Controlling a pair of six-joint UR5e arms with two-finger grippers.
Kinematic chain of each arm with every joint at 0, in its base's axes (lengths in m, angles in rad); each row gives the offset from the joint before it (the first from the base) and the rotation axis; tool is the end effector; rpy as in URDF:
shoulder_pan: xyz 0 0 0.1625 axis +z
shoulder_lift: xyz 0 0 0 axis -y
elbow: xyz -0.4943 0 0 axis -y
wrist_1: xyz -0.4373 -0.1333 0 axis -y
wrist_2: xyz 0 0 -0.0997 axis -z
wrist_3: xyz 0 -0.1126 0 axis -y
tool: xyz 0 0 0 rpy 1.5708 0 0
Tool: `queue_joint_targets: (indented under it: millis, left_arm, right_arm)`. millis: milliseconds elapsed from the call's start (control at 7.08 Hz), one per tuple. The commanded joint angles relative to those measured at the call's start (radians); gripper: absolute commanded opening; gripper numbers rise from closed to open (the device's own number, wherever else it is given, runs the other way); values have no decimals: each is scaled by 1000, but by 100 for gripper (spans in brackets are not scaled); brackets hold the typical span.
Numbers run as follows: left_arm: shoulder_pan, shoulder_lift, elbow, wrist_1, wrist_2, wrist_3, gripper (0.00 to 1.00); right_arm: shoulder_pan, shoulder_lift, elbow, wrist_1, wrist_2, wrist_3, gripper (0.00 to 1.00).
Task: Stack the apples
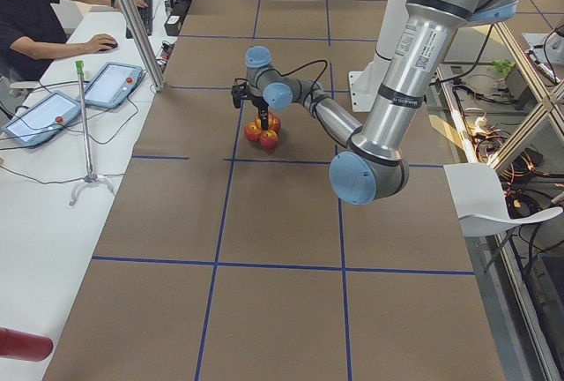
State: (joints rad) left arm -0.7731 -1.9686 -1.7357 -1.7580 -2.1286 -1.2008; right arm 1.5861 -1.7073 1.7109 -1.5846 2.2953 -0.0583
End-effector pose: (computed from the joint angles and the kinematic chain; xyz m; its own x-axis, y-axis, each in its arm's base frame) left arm 0.4491 -0.5412 0.3869 0.6092 -0.1657 -0.7755 0.1223 0.9859 -0.1147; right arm 0.0658 -0.4679 0.7360 0.7483 -0.0401 0.6622 0.0283 0.9992 0.0284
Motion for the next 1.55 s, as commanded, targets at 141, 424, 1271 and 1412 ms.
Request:
queue_joint_targets:
  millis: [141,424,1271,1412]
  left_arm:
    - [3,-1,4,-1,1,1,64]
    - [3,-3,1,-1,2,3,100]
    - [-164,34,-151,113,-2,111,100]
    - [-179,45,-163,132,-5,171,100]
  right_arm:
    - [0,0,0,0,0,0,100]
    - [0,0,1,-2,1,0,100]
    - [0,0,0,0,1,0,100]
    - [0,0,0,0,1,0,100]
